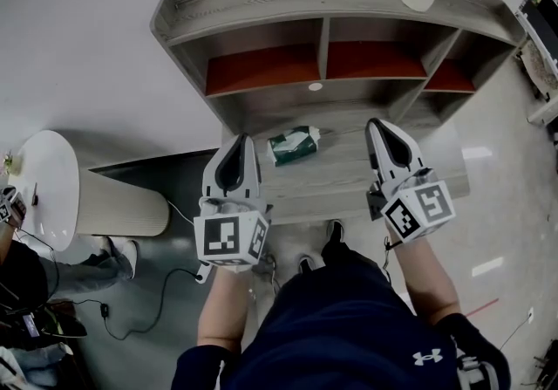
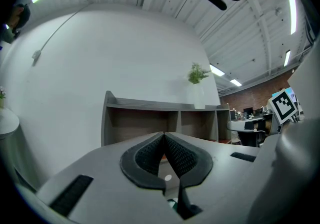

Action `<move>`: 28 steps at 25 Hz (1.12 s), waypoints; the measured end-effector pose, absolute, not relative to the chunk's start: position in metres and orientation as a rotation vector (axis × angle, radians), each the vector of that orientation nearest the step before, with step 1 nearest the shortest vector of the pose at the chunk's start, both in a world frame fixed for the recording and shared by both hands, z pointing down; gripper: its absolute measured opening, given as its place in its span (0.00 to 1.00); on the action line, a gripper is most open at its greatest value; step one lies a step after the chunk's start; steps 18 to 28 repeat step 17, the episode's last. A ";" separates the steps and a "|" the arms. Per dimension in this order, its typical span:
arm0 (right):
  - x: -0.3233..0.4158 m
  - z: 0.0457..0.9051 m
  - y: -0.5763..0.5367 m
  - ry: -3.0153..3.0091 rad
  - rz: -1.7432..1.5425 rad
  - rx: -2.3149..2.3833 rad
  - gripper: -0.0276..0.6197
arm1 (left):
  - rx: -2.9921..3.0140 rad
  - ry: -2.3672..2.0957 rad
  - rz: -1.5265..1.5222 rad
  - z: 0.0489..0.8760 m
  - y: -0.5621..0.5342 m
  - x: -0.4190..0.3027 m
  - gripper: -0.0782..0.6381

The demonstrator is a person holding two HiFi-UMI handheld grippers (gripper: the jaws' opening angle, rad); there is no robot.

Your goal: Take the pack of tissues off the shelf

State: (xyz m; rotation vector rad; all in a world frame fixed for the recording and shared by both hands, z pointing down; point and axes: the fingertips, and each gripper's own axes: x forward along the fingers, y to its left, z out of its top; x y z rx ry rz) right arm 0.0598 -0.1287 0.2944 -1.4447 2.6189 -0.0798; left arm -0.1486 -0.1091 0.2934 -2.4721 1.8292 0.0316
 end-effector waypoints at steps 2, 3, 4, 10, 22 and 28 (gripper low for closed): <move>0.061 0.296 -0.131 2.619 -0.089 -1.446 0.06 | -2.478 1.828 0.022 0.296 -0.112 -0.146 0.13; 0.062 0.297 -0.132 2.619 -0.093 -1.446 0.06 | -2.479 1.828 0.018 0.296 -0.113 -0.145 0.13; 0.063 0.298 -0.134 2.618 -0.098 -1.446 0.06 | -2.480 1.828 0.015 0.297 -0.115 -0.144 0.13; 0.065 0.303 -0.140 2.617 -0.118 -1.443 0.06 | -2.484 1.833 0.002 0.301 -0.122 -0.141 0.13; 0.068 0.307 -0.149 2.613 -0.131 -1.447 0.06 | -2.486 1.841 -0.011 0.306 -0.131 -0.141 0.13; 0.068 0.307 -0.149 2.613 -0.131 -1.447 0.06 | -2.486 1.841 -0.011 0.306 -0.131 -0.141 0.13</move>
